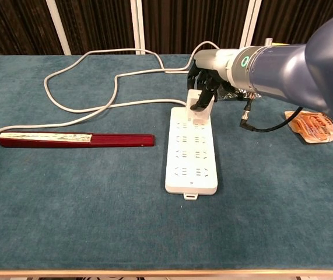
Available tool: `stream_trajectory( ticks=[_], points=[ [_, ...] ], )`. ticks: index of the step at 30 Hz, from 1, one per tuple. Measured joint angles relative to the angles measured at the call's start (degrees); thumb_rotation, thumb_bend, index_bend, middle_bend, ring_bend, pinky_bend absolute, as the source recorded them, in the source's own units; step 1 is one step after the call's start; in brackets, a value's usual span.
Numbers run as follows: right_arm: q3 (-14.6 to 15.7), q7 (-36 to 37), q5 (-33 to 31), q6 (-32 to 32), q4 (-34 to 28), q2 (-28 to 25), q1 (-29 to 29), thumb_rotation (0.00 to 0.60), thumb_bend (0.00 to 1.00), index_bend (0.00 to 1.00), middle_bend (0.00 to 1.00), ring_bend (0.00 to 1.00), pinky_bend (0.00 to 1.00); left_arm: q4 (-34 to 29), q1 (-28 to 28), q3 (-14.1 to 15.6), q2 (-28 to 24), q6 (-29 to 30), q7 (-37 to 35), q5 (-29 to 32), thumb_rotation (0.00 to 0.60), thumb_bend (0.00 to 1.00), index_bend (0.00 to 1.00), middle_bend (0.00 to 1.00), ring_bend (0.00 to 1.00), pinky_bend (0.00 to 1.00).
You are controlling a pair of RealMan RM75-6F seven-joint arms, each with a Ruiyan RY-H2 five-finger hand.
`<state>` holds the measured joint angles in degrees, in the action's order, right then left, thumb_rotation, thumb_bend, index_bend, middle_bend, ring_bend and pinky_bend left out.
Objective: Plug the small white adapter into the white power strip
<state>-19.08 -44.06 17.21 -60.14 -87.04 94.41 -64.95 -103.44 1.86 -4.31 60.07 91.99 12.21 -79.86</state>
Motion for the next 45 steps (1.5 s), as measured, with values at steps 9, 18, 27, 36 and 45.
stream_trajectory(
  ticks=[9,18,27,36,45],
  points=[
    [0.9,1.0,0.8,0.6,0.7,0.0,0.6,0.6,0.65,0.79,0.78,0.87,0.84,0.0,0.0,0.0,0.0,0.0,0.0,0.0,0.6,0.19,0.22,0.0,0.0,0.08],
    [1.2,1.4,1.1,1.0,0.9,-0.1,0.7,0.6,0.65,0.79,0.78,0.87,0.84,0.0,-0.1,0.1,0.1,0.0,0.2,-0.3,0.6,0.19,0.22,0.0,0.0,0.08],
    [1.5,1.6,1.2,1.0,0.8,-0.1,0.8,0.6,0.65,0.79,0.78,0.87,0.84,0.0,0.0,0.0,0.1,0.1,0.1,-0.2,0.6,0.19,0.22,0.0,0.0,0.08],
    [1.9,1.7,1.2,1.3,1.0,-0.1,0.9,0.6,0.65,0.79,0.78,0.87,0.84,0.1,0.0,0.0,0.1,0.0,0.1,-0.1,0.6,0.19,0.22,0.0,0.0,0.08],
    [2.0,2.0,1.3,1.4,1.2,0.2,1.0,0.6,0.65,0.79,0.78,0.87,0.84,0.0,0.0,0.0,0.1,0.0,0.1,-0.2,0.6,0.19,0.22,0.0,0.0,0.08]
  ],
)
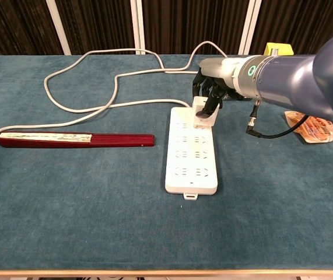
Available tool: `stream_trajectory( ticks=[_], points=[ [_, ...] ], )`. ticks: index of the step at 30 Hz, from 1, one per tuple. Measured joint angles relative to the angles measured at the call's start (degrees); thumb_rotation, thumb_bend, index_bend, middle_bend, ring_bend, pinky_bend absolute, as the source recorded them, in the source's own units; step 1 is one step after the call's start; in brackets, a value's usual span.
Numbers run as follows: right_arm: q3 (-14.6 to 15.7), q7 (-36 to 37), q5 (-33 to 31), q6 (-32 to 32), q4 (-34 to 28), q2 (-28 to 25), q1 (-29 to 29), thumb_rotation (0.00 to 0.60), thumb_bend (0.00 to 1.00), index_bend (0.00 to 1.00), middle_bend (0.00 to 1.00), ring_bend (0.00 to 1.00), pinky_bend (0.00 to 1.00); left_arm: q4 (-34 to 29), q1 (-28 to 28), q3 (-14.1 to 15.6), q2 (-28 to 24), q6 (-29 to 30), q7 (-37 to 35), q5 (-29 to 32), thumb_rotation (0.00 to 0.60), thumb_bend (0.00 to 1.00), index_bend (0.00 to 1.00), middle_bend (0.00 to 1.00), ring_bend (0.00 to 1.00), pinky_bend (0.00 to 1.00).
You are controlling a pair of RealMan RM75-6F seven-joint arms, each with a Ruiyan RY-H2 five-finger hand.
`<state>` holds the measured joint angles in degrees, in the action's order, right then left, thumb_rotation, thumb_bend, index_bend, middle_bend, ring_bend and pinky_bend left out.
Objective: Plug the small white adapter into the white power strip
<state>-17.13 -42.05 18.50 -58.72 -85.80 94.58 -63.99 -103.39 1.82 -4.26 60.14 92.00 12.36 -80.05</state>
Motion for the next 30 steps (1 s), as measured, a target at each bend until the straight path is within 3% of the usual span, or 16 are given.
stream_trajectory(
  ticks=[30],
  points=[
    [0.5,0.1,-0.6,0.9,0.5,-0.1,0.0,0.6,0.65,0.8,0.78,0.87,0.84,0.0,0.0,0.0,0.0,0.0,0.1,0.1,0.6,0.19,0.22,0.0,0.0,0.08]
  ],
)
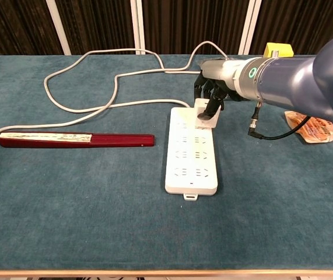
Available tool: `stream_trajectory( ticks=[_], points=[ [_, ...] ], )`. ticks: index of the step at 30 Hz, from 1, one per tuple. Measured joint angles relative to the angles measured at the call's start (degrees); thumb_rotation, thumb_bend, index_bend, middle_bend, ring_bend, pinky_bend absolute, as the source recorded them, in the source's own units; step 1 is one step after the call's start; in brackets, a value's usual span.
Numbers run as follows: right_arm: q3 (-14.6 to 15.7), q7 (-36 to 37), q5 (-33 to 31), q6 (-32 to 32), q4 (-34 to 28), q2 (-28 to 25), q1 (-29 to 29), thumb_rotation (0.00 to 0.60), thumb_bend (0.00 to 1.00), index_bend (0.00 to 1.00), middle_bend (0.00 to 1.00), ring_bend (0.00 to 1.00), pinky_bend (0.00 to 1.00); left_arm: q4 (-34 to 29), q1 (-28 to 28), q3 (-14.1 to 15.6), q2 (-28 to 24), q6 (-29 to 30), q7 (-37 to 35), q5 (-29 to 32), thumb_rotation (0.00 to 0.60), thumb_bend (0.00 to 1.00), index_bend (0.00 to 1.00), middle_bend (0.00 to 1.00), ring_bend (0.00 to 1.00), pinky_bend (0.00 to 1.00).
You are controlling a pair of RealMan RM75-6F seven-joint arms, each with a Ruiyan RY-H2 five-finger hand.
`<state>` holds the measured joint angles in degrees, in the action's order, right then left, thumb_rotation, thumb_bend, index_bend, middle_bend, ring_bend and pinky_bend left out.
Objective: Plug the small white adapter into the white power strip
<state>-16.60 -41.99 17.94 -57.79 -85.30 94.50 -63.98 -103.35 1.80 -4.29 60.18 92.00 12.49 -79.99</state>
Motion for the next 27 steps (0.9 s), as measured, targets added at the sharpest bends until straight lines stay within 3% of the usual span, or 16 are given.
stream_trajectory(
  ticks=[27],
  points=[
    [0.8,0.0,1.4,0.3,1.0,1.3,-0.4,0.6,0.65,0.83,0.79,0.87,0.84,0.1,0.0,0.0,-0.1,-0.1,-0.2,0.1,0.6,0.19,0.22,0.0,0.0,0.08]
  ],
)
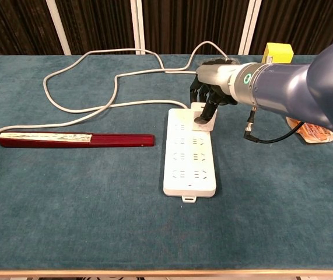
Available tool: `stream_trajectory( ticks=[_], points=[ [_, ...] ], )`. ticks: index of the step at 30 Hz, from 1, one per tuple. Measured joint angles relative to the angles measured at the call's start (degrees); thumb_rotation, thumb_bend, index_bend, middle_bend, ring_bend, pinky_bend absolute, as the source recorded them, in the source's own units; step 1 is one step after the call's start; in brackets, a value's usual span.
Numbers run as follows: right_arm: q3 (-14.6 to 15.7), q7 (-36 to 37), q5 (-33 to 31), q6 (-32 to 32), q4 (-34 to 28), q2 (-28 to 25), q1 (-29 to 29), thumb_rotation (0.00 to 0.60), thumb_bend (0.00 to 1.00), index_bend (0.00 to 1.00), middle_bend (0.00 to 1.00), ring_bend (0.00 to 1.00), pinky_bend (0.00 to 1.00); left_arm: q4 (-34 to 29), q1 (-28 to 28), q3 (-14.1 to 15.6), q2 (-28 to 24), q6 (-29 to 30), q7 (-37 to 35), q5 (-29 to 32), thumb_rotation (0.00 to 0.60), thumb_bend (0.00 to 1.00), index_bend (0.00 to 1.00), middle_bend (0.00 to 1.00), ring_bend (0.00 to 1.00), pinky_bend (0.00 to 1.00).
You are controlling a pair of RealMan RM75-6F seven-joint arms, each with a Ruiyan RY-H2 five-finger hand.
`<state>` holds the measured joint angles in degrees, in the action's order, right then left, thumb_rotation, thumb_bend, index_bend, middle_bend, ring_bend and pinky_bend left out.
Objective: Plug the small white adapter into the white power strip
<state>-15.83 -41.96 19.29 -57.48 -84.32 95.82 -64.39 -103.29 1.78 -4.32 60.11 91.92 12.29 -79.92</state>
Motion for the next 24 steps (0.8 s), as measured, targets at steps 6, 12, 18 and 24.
stream_trajectory(
  ticks=[6,12,18,24],
  points=[
    [0.2,-0.6,0.0,-0.3,0.3,0.6,-0.2,0.6,0.65,0.85,0.79,0.87,0.84,0.0,0.0,0.0,-0.1,0.0,-0.1,0.0,0.6,0.19,0.22,0.0,0.0,0.08],
    [0.4,-1.1,-0.4,-0.5,0.6,1.1,-0.3,0.6,0.65,0.88,0.8,0.87,0.84,0.0,0.0,0.0,0.0,0.0,-0.1,0.0,0.6,0.19,0.22,0.0,0.0,0.08],
    [0.4,-1.3,-0.6,-0.7,0.9,1.3,-0.1,0.6,0.65,0.91,0.82,0.87,0.84,0.0,0.0,0.0,-0.1,0.0,-0.2,0.0,0.6,0.19,0.22,0.0,0.0,0.08],
    [0.5,-1.2,-0.1,-0.7,0.3,1.1,0.2,0.6,0.65,0.96,0.84,0.88,0.84,0.0,0.0,0.0,-0.1,0.0,-0.3,0.0,0.6,0.19,0.22,0.0,0.0,0.08]
  ],
)
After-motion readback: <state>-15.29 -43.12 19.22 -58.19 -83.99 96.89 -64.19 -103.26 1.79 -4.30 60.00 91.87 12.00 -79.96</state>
